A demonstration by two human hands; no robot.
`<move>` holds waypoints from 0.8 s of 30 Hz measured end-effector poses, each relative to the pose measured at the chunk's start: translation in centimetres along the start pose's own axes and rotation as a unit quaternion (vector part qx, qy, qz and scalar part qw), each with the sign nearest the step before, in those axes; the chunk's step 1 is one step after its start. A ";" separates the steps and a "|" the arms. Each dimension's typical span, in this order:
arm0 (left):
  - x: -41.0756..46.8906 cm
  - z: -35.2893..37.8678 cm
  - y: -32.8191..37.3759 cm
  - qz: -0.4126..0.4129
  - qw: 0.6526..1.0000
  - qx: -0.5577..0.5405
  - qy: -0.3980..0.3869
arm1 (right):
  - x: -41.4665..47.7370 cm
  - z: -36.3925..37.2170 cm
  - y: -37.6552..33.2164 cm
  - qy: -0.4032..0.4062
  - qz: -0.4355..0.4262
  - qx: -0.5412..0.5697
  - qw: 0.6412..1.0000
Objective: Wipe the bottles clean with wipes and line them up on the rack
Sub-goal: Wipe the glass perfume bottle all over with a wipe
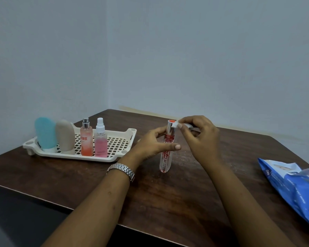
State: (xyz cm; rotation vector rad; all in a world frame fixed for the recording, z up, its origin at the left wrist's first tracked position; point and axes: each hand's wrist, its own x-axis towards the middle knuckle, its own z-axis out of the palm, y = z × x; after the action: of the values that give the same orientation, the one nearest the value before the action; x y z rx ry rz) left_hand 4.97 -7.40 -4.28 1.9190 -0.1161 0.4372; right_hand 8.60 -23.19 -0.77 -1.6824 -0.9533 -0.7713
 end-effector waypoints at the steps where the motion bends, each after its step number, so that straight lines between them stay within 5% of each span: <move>1: -0.1 0.0 0.1 -0.002 1.000 -0.003 0.000 | 0.0 0.1 -0.1 0.000 -0.012 -0.003 1.000; 8: -0.3 -0.1 0.1 0.000 0.999 -0.038 -0.010 | -0.1 0.1 0.7 -0.115 0.019 -0.018 0.993; 13: -0.2 0.0 0.1 -0.004 0.999 -0.046 -0.020 | 0.1 0.1 0.5 -0.044 0.054 0.017 0.997; 18: -0.2 -0.1 0.2 -0.014 0.998 -0.063 -0.026 | 0.1 -0.2 0.9 -0.127 0.137 0.041 0.982; 24: -0.2 0.0 0.4 -0.013 0.997 -0.070 -0.038 | 0.2 0.1 0.7 -0.064 0.162 0.121 0.977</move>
State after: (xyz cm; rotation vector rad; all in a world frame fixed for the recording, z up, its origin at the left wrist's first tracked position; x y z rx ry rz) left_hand 4.64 -7.56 -4.03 1.7979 -0.1661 0.3297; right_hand 9.30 -23.22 -0.96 -1.6301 -0.7973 -0.3195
